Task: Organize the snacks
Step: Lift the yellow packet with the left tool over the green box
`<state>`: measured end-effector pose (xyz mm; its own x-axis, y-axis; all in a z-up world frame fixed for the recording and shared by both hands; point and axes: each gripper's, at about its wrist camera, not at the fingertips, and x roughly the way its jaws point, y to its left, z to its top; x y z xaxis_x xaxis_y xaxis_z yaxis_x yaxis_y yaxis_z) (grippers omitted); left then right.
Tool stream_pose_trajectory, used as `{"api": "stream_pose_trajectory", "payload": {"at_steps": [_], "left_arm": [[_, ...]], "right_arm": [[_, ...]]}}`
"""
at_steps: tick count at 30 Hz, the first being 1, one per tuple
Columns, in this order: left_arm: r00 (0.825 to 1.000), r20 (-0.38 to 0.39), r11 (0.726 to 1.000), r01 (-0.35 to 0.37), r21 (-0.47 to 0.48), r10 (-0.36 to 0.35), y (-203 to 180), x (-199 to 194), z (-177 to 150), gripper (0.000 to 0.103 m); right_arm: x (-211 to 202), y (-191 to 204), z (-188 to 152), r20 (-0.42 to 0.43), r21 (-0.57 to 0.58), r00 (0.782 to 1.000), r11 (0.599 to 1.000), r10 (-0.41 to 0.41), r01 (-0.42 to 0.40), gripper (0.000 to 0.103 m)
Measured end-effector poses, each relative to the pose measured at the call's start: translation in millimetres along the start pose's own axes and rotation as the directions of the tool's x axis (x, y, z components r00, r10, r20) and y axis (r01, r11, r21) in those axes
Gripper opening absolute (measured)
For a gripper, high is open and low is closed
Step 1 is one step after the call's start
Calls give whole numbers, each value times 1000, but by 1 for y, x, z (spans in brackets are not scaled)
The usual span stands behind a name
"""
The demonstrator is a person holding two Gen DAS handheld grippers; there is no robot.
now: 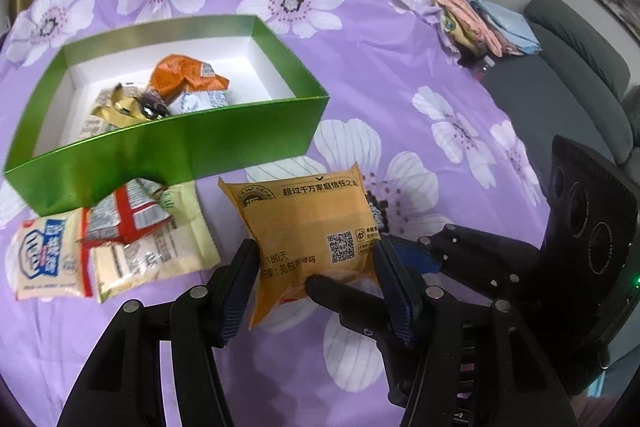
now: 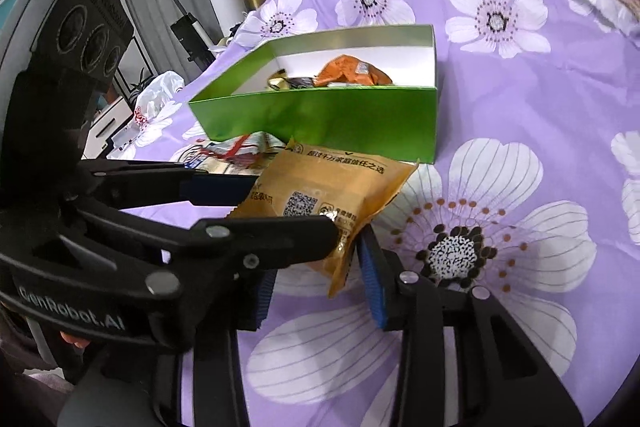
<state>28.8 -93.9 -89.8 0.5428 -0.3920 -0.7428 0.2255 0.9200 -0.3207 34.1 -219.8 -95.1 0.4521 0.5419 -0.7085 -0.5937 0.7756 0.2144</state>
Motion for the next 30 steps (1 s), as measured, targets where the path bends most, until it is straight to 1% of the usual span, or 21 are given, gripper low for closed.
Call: {"api": "stream_pose_trajectory", "payload": {"at_steps": [4,10,13,20,25,30], "left_arm": [[999,42,1000,3,-11,-3,2,-20,2,59],[994,106,1000,6,4,-7,4,-44,13,59],[990,140,1000,8,12,-9,4,-54,24,59],[977,214,999,-21,44,11,13,-80,58,59],[971,240,999,-21,44,10,27,-90,82,59],[968,249,999,-34,40,23,44,-91,103,59]], "right_arm": [[-12,13,5,26,-30,1000,1000,3,-2,39],[-26,28,21,75,-73,997,997,-2,7,39],[-33,32,34,97,-94,995,995,-9,18,39],[-37,41,72,160,-146,987,988,-25,48,39],[-34,46,102,194,-171,981,984,-19,53,39],[-23,53,126,205,-192,979,980,-16,56,39]]}}
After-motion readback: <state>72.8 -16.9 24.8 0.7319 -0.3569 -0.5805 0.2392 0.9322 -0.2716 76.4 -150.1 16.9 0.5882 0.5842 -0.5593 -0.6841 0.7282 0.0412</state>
